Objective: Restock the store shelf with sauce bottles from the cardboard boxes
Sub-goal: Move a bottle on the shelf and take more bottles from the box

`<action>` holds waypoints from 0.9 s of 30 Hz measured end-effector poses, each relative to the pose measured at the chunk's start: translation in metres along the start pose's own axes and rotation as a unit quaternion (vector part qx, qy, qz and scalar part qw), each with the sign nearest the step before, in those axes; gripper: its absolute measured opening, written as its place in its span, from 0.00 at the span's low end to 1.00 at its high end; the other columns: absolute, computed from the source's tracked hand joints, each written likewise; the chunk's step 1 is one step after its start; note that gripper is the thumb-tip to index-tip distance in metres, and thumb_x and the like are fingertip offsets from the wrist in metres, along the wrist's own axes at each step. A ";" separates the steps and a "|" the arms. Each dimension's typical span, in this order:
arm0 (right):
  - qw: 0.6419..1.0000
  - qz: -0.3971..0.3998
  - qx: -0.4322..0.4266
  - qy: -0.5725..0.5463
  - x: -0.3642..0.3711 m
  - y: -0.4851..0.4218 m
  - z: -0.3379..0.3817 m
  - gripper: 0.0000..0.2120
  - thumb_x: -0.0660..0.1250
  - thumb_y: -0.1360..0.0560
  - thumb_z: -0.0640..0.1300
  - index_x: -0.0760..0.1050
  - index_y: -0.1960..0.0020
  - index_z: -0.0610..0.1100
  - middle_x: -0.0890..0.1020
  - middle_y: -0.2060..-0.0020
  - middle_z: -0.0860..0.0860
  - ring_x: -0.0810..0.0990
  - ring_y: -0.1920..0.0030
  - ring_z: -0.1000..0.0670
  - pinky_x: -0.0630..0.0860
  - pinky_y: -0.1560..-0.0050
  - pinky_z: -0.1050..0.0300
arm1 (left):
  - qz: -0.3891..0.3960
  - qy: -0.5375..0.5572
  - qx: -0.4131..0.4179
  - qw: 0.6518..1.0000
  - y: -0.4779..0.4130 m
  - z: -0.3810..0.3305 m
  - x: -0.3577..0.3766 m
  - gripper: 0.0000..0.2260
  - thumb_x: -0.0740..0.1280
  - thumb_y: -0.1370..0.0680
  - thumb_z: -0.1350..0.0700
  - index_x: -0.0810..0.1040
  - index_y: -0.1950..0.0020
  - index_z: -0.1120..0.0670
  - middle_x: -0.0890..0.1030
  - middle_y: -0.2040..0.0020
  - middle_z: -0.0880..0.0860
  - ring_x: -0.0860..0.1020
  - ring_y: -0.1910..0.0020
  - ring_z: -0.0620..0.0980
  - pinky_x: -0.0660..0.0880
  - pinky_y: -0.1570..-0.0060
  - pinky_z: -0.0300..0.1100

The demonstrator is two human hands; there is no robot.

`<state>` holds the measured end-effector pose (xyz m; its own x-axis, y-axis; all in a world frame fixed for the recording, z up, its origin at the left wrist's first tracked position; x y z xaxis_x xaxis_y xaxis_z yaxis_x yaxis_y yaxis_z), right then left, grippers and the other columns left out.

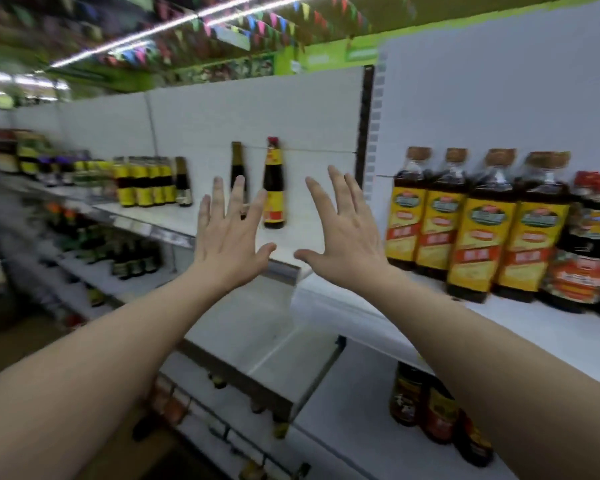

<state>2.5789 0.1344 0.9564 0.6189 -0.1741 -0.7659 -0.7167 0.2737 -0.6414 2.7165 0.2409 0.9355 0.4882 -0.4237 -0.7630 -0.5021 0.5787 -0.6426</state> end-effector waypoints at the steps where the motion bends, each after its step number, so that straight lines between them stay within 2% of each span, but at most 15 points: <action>1: 1.000 0.009 -0.016 -0.021 0.016 -0.003 0.017 0.53 0.73 0.27 0.63 0.43 0.16 0.53 0.39 0.17 0.47 0.37 0.18 0.42 0.45 0.19 0.45 | 0.012 -0.008 -0.025 1.000 0.010 0.022 0.006 0.41 0.62 0.21 0.34 0.46 0.15 0.46 0.38 0.16 0.56 0.35 0.18 0.63 0.41 0.20 0.61; 6: 0.986 0.095 -0.087 -0.105 0.103 0.010 0.099 0.52 0.74 0.26 0.60 0.43 0.16 0.53 0.39 0.17 0.50 0.37 0.17 0.46 0.46 0.19 0.48 | 0.094 -0.045 -0.117 0.988 0.078 0.104 0.044 0.41 0.60 0.20 0.31 0.44 0.15 0.46 0.38 0.16 0.57 0.37 0.18 0.63 0.44 0.21 0.61; 9: 0.974 0.157 -0.118 -0.112 0.160 0.031 0.134 0.51 0.74 0.25 0.59 0.43 0.16 0.52 0.41 0.17 0.50 0.40 0.17 0.44 0.50 0.18 0.45 | 0.150 -0.047 -0.161 0.974 0.133 0.137 0.079 0.42 0.61 0.21 0.31 0.45 0.15 0.46 0.40 0.15 0.57 0.38 0.18 0.63 0.45 0.20 0.62; 13: 0.948 0.254 -0.126 -0.148 0.239 0.076 0.161 0.50 0.75 0.26 0.56 0.47 0.16 0.50 0.47 0.16 0.49 0.45 0.17 0.43 0.54 0.19 0.42 | 0.242 -0.033 -0.204 0.948 0.214 0.154 0.133 0.42 0.64 0.21 0.33 0.46 0.15 0.46 0.42 0.15 0.58 0.39 0.17 0.63 0.46 0.20 0.62; 16: 0.922 0.331 -0.121 -0.161 0.298 0.129 0.167 0.50 0.75 0.26 0.58 0.47 0.16 0.50 0.47 0.16 0.50 0.45 0.17 0.43 0.54 0.19 0.43 | 0.306 -0.017 -0.230 0.924 0.272 0.153 0.176 0.43 0.65 0.21 0.34 0.46 0.15 0.47 0.42 0.15 0.57 0.40 0.17 0.63 0.47 0.20 0.62; 20: 0.877 0.443 -0.088 -0.163 0.379 0.222 0.157 0.48 0.72 0.25 0.62 0.48 0.16 0.51 0.49 0.17 0.48 0.47 0.18 0.42 0.56 0.20 0.41 | 0.389 0.056 -0.271 0.879 0.350 0.138 0.247 0.44 0.69 0.22 0.37 0.45 0.15 0.46 0.42 0.15 0.57 0.42 0.17 0.61 0.54 0.21 0.62; 22: 0.850 0.498 -0.062 -0.160 0.413 0.274 0.144 0.48 0.73 0.25 0.62 0.49 0.16 0.52 0.50 0.17 0.48 0.49 0.18 0.41 0.57 0.20 0.41 | 0.425 0.085 -0.275 0.858 0.390 0.120 0.281 0.44 0.69 0.22 0.37 0.46 0.15 0.46 0.42 0.15 0.56 0.42 0.17 0.60 0.55 0.21 0.62; 25: 0.825 0.542 -0.005 -0.163 0.456 0.341 0.123 0.48 0.74 0.26 0.61 0.52 0.17 0.51 0.54 0.17 0.48 0.52 0.19 0.40 0.59 0.22 0.44 | 0.477 0.121 -0.268 0.828 0.450 0.092 0.326 0.44 0.69 0.21 0.38 0.45 0.15 0.46 0.41 0.15 0.55 0.40 0.17 0.58 0.53 0.21 0.60; 27: 0.811 0.557 0.041 -0.172 0.486 0.385 0.110 0.46 0.75 0.27 0.59 0.57 0.18 0.48 0.60 0.19 0.45 0.58 0.21 0.39 0.62 0.24 0.45 | 0.504 0.140 -0.263 0.810 0.490 0.076 0.354 0.44 0.70 0.21 0.39 0.46 0.15 0.47 0.42 0.15 0.56 0.41 0.17 0.58 0.53 0.21 0.59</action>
<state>2.6391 0.2590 0.3418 -0.3357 0.4949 -0.8015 -0.8777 0.1446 0.4569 2.6976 0.4276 0.3553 -0.5042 -0.1041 -0.8573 -0.8157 0.3834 0.4332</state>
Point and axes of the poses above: each hand's wrist, its own y-axis away from the middle knuckle, its own x-axis out of the palm, z = x × y, the point moved 7 cm from there along -y, towards the middle knuckle
